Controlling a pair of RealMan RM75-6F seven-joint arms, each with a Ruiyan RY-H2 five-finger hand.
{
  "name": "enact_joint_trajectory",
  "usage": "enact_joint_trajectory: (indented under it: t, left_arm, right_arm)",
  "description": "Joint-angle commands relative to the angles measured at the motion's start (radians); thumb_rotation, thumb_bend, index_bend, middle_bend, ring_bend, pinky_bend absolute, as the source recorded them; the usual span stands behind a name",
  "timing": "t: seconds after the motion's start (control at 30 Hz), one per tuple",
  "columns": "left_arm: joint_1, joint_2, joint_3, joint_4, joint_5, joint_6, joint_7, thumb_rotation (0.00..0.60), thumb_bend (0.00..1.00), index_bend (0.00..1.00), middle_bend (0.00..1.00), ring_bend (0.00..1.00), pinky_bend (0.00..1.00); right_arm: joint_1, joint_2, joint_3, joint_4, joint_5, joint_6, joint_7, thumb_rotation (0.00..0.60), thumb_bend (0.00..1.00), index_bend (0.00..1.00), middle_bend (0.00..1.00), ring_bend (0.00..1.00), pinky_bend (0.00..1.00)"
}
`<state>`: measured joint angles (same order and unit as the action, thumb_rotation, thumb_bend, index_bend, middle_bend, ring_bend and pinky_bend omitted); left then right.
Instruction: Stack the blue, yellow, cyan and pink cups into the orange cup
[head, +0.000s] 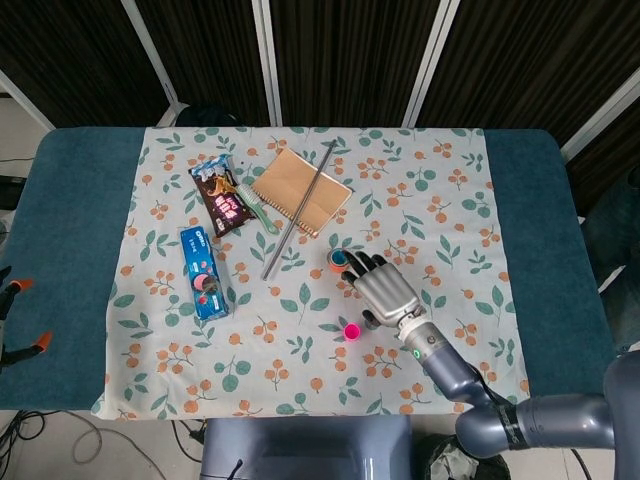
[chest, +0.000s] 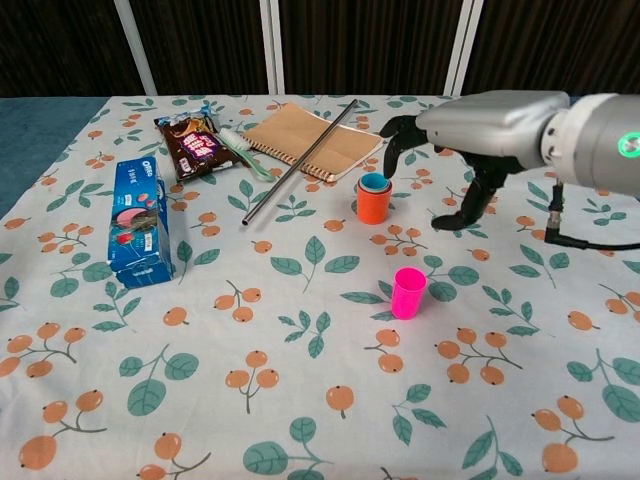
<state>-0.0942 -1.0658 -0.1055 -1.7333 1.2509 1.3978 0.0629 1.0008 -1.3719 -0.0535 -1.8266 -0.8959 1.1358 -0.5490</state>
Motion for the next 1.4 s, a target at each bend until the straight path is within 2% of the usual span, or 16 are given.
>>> enact_joint_trajectory:
  t: [0.03,0.2,0.57,0.93,1.4]
  left_arm:
    - [0.0,0.0,-0.001,0.0,-0.001,0.001,-0.001,0.6,0.19,0.23,0.01,0.0,0.0]
    - [-0.001,0.001,-0.001,0.0,-0.002,-0.003,-0.002,0.6,0.19,0.23,0.01,0.0,0.0]
    - [-0.002,0.002,-0.001,-0.002,-0.006,-0.005,-0.003,0.6,0.2,0.23,0.01,0.0,0.0]
    - [-0.002,0.003,-0.003,-0.002,-0.008,-0.006,-0.005,0.6,0.2,0.23,0.01,0.0,0.0]
    - [-0.002,0.004,-0.003,-0.003,-0.009,-0.005,-0.004,0.6,0.2,0.23,0.01,0.0,0.0]
  right_arm:
    - [-0.089,-0.048,-0.069,-0.004,-0.134,0.075,0.012,0.6,0.36,0.3,0.0,0.09,0.21]
    - [-0.126,-0.086,-0.077,0.019,-0.175,0.067,0.022,0.6,0.36,0.31,0.0,0.09,0.21]
    - [-0.147,-0.164,-0.027,0.097,-0.183,0.005,0.005,0.6,0.36,0.37,0.0,0.11,0.21]
    - [-0.159,-0.178,0.024,0.13,-0.159,-0.05,0.006,0.6,0.36,0.42,0.0,0.12,0.21]
    - [-0.182,-0.183,0.048,0.148,-0.177,-0.085,0.022,0.6,0.36,0.47,0.0,0.13,0.21]
